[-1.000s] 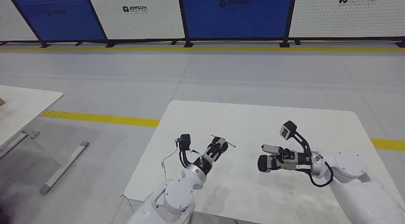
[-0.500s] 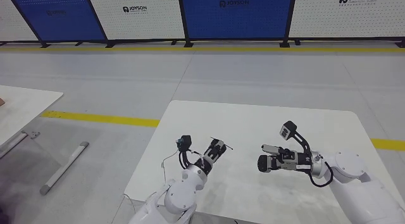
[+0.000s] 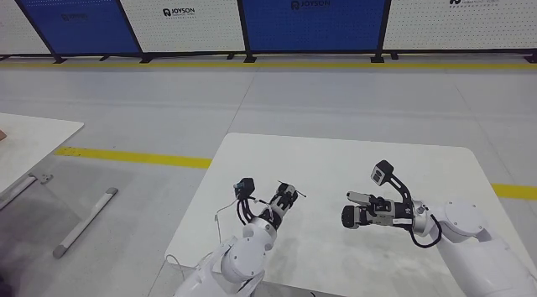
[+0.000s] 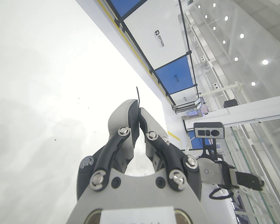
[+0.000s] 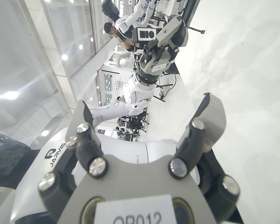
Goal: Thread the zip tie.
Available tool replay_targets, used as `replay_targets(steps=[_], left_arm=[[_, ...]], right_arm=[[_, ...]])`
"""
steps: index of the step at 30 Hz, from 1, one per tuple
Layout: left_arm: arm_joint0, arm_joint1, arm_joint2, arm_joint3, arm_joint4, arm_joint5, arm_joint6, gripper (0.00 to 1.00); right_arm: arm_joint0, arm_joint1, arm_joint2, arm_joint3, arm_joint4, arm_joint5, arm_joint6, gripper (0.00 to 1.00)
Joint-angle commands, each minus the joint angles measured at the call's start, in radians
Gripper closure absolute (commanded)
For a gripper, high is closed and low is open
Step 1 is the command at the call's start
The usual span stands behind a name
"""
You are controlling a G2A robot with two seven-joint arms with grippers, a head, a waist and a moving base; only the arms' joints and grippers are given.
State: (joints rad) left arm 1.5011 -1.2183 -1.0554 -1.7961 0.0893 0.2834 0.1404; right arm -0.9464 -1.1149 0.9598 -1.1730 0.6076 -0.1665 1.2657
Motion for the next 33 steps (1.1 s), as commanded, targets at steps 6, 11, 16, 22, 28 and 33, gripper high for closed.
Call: replay_targets(steps=[6, 11, 16, 22, 28, 33], left_arm=[[0.085, 0.000, -0.047, -0.095, -0.068, -0.274, 0.071, 1.00], [0.155, 0.004, -0.088, -0.158, -0.115, -0.425, 0.072, 1.00], [0.155, 0.004, -0.088, -0.158, -0.115, -0.425, 0.072, 1.00], [0.155, 0.004, -0.088, -0.158, -0.115, -0.425, 0.072, 1.00], [0.149, -0.007, -0.100, -0.190, -0.222, -0.536, 0.136, 1.00], [0.159, -0.010, -0.121, -0.178, -0.266, -0.605, 0.136, 1.00]], right_arm=[[0.000, 0.000, 0.000, 0.000, 0.000, 0.000, 0.000, 0.00], [0.000, 0.000, 0.000, 0.000, 0.000, 0.000, 0.000, 0.00], [0.000, 0.000, 0.000, 0.000, 0.000, 0.000, 0.000, 0.00], [0.000, 0.000, 0.000, 0.000, 0.000, 0.000, 0.000, 0.00], [0.000, 0.000, 0.000, 0.000, 0.000, 0.000, 0.000, 0.00], [0.000, 0.000, 0.000, 0.000, 0.000, 0.000, 0.000, 0.00]])
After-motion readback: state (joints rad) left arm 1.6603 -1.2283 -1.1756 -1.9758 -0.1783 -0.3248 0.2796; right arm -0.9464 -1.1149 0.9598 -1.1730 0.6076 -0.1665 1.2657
